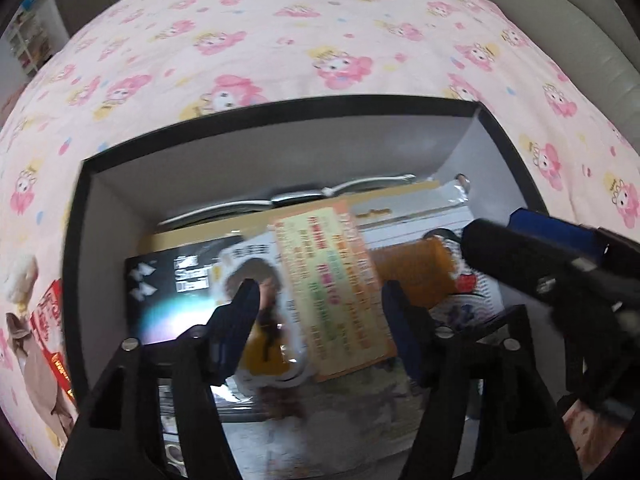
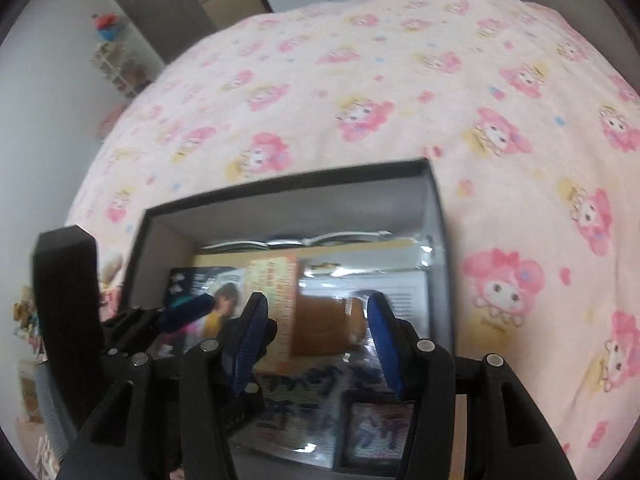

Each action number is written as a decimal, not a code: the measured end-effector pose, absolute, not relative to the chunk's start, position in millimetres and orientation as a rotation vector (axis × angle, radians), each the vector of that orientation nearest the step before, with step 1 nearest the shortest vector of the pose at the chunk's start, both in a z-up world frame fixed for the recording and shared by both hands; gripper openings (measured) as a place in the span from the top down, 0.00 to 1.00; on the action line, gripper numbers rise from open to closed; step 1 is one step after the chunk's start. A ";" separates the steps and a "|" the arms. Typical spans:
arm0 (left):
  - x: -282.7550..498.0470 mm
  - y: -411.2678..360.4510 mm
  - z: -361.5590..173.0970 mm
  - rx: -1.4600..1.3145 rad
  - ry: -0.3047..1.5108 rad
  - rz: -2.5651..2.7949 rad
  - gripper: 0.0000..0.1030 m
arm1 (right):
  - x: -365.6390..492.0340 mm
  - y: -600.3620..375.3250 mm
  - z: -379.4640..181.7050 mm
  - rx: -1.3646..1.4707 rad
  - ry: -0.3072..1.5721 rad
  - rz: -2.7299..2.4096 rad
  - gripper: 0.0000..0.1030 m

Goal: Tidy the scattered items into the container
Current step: 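Release the packaged card in the box and open the left gripper, then withdraw the left gripper from the box toward the beige fabric, then close the left gripper on the beige fabric, then lift the beige fabric with the left gripper toward the black box, then carry the beige fabric with the left gripper over the box rim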

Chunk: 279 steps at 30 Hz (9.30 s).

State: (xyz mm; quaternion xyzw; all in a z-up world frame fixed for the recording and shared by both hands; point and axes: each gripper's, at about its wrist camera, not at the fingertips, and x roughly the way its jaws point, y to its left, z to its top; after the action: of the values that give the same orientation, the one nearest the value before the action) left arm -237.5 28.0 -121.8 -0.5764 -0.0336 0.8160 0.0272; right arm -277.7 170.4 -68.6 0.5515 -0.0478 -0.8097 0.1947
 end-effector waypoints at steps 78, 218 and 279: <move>-259.7 -59.1 -126.2 -1.726 -0.631 2.302 0.85 | -295.6 134.5 -124.3 1.664 -0.014 -2.206 0.59; -37.3 -170.3 -98.6 -1.797 -0.850 2.630 0.54 | -57.5 -0.9 -102.2 1.550 -0.055 -1.873 0.48; -47.2 -88.2 -153.3 -1.721 -0.893 2.431 0.43 | -67.3 149.5 -125.1 1.527 -0.251 -2.252 0.57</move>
State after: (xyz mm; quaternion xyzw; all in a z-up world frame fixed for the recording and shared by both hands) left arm -47.2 -88.2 -153.3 -0.5534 -0.2870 0.7818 0.0160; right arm -67.3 149.5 -125.1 0.5471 -0.0900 -0.8071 0.2032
